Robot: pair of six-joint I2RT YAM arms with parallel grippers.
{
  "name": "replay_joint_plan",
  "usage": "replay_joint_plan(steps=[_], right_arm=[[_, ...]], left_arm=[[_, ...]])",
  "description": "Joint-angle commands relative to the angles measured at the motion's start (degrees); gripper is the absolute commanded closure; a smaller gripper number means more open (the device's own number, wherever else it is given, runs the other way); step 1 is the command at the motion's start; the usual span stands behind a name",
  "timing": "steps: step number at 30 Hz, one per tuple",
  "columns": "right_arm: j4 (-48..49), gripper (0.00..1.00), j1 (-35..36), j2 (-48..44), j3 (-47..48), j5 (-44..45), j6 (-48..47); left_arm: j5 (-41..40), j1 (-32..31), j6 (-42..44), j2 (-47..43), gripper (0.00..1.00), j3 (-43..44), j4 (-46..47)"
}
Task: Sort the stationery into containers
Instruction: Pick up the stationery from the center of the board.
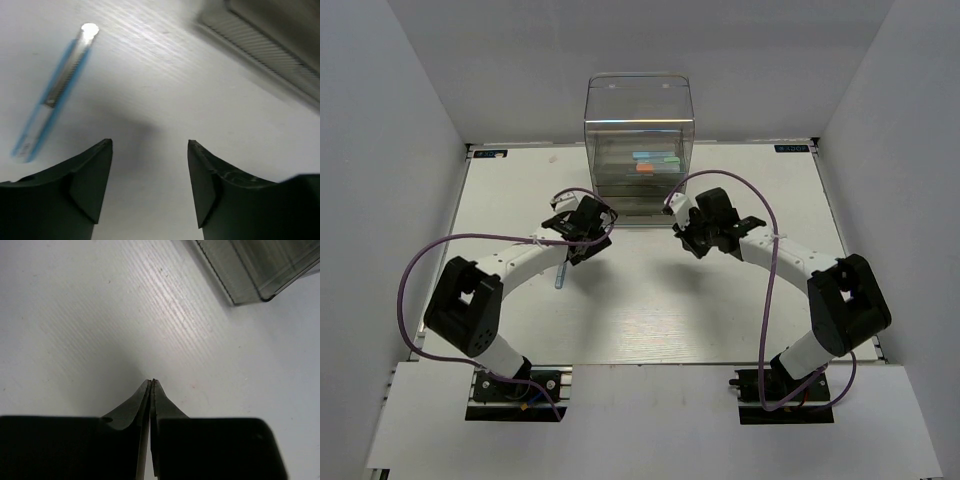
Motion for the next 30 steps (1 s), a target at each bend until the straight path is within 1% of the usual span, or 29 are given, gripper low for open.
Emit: replay_joint_plan(steps=[1,2,3,5,6,7,15,17,19,21,22,24,25,27,28,30], right_arm=[[-0.2,0.93,-0.3,-1.3,-1.6,-1.8,3.3],[0.0,0.93,-0.2,-1.6,-2.1,-1.7,3.5],[0.4,0.93,-0.3,-1.7,-2.5,-1.7,3.5],[0.7,0.93,-0.3,-2.2,-3.2,-1.7,3.7],[0.8,0.93,-0.3,-2.5,-3.7,-1.6,3.9],[0.8,0.93,-0.1,-2.5,-3.9,-1.8,4.1],[1.7,0.93,-0.3,-4.0,-5.8,-1.5,4.9],[1.9,0.93,-0.4,-4.7,-6.7,-1.0,4.9],[1.9,0.93,-0.4,-4.7,-6.8,-0.9,5.0],[2.2,0.93,-0.4,-5.1,-6.9,-0.9,5.3],[2.1,0.93,-0.4,-5.1,-6.9,-0.8,5.5],[2.1,0.93,-0.3,-5.3,-7.1,-0.8,5.6],[2.2,0.93,-0.3,-5.4,-7.1,-0.8,5.6],[2.3,0.93,-0.3,-5.3,-7.1,-0.7,5.6],[2.2,0.90,-0.3,-5.3,-7.0,-0.6,5.5],[2.2,0.71,-0.4,-5.6,-7.1,-0.5,5.3]], left_arm=[[-8.1,0.3,5.4,-2.6,0.27,2.5,-12.5],[-8.7,0.3,5.4,-1.5,0.27,3.1,-15.1],[-9.5,0.9,5.9,-0.8,0.25,3.2,-16.4],[-10.1,1.4,6.6,1.7,0.24,4.6,-19.0],[-10.1,2.1,7.5,2.6,0.20,5.4,-19.0],[-10.1,2.1,8.2,3.4,0.20,5.4,-19.6],[-10.2,6.4,16.8,10.3,0.20,8.5,-17.6],[-8.8,7.2,18.5,11.4,0.20,8.5,-16.2],[-6.6,7.9,19.3,11.4,0.23,7.7,-14.9],[-4.6,8.7,20.1,11.4,0.28,6.5,-12.7],[-2.5,9.3,20.6,11.4,0.36,5.7,-12.0],[0.4,9.3,20.6,11.4,0.47,4.8,-10.4],[1.4,9.3,20.6,11.4,0.59,4.0,-9.8],[3.4,9.3,20.6,10.8,0.72,2.5,-8.2],[4.3,9.3,20.6,10.2,0.80,1.2,-7.4],[7.0,9.3,20.6,8.5,0.84,-0.1,-5.5]])
